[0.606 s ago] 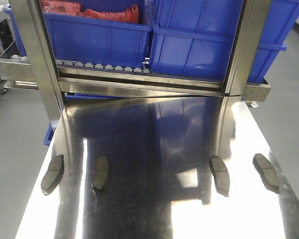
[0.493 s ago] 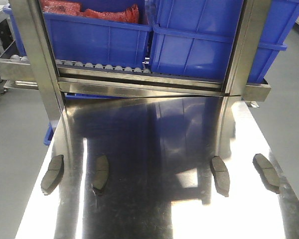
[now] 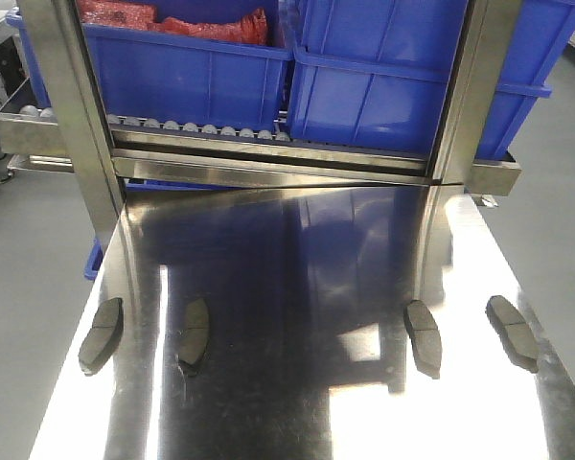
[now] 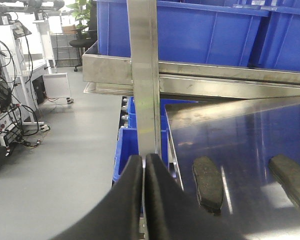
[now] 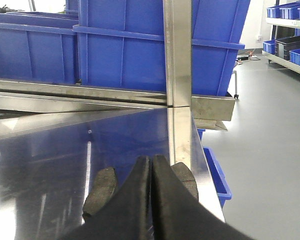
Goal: Move and align brake pads A on conveyor
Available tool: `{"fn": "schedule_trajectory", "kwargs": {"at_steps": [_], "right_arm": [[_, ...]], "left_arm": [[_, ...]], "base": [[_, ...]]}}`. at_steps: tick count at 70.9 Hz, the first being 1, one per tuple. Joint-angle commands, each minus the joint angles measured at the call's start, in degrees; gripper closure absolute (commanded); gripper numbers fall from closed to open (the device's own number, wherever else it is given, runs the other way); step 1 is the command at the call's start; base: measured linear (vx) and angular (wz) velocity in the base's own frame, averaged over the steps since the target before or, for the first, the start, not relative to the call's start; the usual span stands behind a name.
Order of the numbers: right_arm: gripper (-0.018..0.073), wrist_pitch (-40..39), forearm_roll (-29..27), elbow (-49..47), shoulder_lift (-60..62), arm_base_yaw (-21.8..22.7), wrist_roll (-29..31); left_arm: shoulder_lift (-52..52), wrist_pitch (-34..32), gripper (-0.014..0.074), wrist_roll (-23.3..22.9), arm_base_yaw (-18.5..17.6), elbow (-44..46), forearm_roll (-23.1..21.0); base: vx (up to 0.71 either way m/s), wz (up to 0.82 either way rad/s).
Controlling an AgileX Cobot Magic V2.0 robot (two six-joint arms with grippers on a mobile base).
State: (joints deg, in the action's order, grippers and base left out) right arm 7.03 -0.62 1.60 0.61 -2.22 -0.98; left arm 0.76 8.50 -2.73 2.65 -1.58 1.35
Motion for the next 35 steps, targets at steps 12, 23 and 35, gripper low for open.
{"fn": "schedule_trajectory", "kwargs": {"at_steps": [12, 23, 35], "right_arm": [[0.0568, -4.2, 0.6, 0.6, 0.9, 0.0, 0.4], [0.0568, -4.2, 0.6, 0.6, 0.9, 0.0, 0.4], [0.0568, -4.2, 0.6, 0.6, 0.9, 0.0, 0.4]], "left_arm": [[0.7, -4.4, 0.0603, 0.1, 0.0, 1.2, -0.1], [0.7, -4.4, 0.0603, 0.1, 0.0, 1.2, -0.1], [0.7, -4.9, 0.0603, 0.1, 0.0, 1.2, -0.1]], "base": [[0.00, 0.00], [0.00, 0.00], [0.00, 0.00]]}}
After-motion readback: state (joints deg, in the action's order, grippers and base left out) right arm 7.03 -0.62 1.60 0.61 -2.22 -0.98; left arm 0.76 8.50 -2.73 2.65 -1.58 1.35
